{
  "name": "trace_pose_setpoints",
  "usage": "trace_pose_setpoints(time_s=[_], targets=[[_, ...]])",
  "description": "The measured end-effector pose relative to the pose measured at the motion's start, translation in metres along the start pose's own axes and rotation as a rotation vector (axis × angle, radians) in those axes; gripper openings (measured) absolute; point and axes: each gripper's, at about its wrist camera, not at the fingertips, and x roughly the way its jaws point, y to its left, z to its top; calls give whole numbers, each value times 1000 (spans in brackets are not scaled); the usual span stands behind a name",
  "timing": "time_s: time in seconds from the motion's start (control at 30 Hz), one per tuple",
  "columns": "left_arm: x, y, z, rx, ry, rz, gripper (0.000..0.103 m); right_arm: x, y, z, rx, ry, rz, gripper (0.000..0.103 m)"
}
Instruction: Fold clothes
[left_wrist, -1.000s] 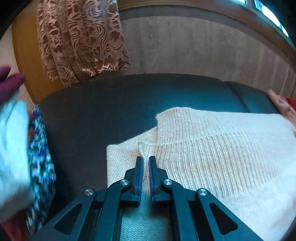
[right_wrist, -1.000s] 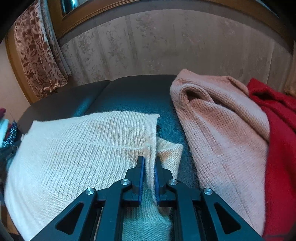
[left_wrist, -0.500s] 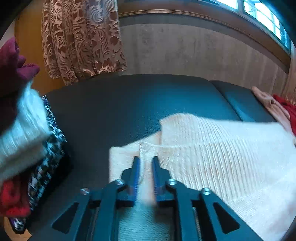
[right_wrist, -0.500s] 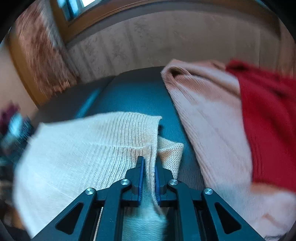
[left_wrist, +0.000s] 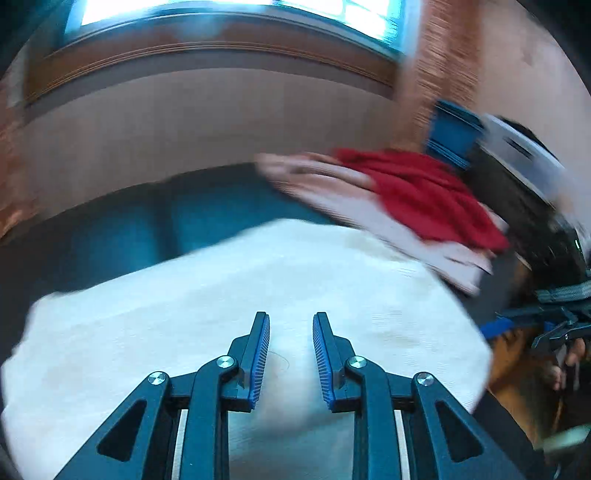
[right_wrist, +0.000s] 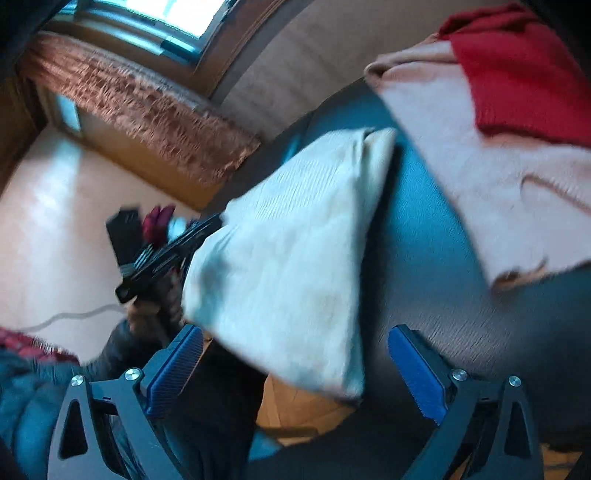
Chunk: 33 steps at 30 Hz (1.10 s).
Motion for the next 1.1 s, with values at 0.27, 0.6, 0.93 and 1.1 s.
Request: trace_pose_setpoints(time_s=[0.27, 0.6, 0.93, 1.1], targets=[[45, -23, 7, 98, 93, -45, 24, 18, 6, 11, -97, 89, 108, 103], [58, -12, 5, 96, 67, -83, 27, 42, 10, 0, -182, 579, 159, 103], [47, -7, 8, -24, 33, -99, 27, 7, 12, 44, -120, 319, -36, 103], [12, 18, 5, -131, -2, -81, 27, 9, 39, 80, -197, 133, -54, 103]])
